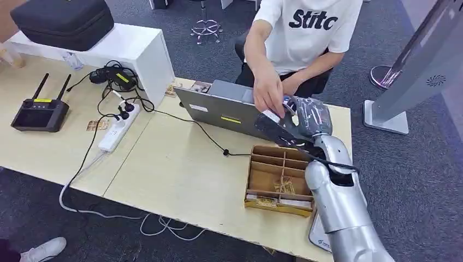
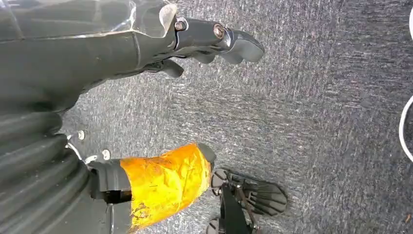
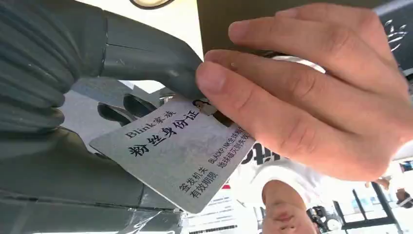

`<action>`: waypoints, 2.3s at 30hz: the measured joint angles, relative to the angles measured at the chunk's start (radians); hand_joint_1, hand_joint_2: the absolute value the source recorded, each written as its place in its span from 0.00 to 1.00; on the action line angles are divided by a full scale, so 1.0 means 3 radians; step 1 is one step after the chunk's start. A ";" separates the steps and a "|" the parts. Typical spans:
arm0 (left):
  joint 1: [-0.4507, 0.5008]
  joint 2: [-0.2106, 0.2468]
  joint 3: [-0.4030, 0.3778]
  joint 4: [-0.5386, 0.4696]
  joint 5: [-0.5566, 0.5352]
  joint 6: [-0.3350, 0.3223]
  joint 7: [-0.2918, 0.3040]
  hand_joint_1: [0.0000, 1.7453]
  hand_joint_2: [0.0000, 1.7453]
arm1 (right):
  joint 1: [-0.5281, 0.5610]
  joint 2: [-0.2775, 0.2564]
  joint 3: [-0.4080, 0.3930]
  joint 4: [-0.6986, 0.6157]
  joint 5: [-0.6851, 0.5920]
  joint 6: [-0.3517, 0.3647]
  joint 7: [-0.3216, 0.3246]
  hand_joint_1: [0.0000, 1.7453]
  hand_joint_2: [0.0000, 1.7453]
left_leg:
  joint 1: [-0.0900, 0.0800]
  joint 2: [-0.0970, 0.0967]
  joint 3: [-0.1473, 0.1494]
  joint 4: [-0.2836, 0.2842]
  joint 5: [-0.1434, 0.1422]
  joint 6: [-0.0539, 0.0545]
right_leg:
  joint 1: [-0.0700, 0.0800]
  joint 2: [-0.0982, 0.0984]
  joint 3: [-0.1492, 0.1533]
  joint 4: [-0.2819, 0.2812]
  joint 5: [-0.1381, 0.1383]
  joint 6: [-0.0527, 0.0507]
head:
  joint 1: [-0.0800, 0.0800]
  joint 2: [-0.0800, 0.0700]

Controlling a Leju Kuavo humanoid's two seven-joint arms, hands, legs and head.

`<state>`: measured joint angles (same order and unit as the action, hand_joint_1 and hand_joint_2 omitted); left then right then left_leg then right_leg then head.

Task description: Pass the card to the sensor for recognition and then transmit it.

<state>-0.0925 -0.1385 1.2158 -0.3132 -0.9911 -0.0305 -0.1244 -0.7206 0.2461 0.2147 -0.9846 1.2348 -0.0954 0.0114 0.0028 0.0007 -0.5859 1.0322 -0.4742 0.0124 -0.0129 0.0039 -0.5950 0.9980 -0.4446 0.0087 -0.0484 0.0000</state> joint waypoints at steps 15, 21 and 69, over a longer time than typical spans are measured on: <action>0.0001 0.0000 -0.0036 0.0025 -0.0015 0.0008 0.0000 0.00 1.00 | -0.0070 0.0047 -0.0277 0.0075 0.0113 -0.0019 -0.0008 0.00 1.00 | 0.0000 -0.0008 -0.0003 0.0001 0.0001 0.0001 | 0.0000 -0.0006 0.0001 -0.0001 0.0000 0.0000 | 0.0000 0.0000; 0.0001 0.0000 -0.0036 0.0027 -0.0008 0.0034 0.0003 0.00 1.00 | -0.0027 0.0056 -0.0497 -0.0102 -0.0075 0.0070 -0.0153 0.00 1.00 | -0.0002 -0.0006 -0.0003 0.0002 0.0000 0.0002 | 0.0000 -0.0004 -0.0001 -0.0002 0.0000 0.0000 | 0.0001 0.0000; 0.0008 -0.0099 0.0245 0.0027 0.0209 0.0102 -0.0029 0.00 1.00 | 0.2724 -0.0575 0.1091 -0.2083 -0.1049 -0.0176 -0.1170 0.00 1.00 | 0.0000 -0.0007 -0.0006 0.0000 -0.0019 0.0004 | 0.0000 -0.0008 -0.0001 -0.0007 -0.0018 0.0006 | 0.0000 0.0000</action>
<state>-0.0899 -0.1682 1.2894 -0.3052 -0.9285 0.0000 -0.1331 0.0965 0.0736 0.5421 -1.6093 0.9202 -0.1481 -0.3395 0.0029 -0.0014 -0.5875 1.0321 -0.4798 0.0137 -0.0129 0.0015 -0.5953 0.9960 -0.4499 0.0104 -0.0485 0.0000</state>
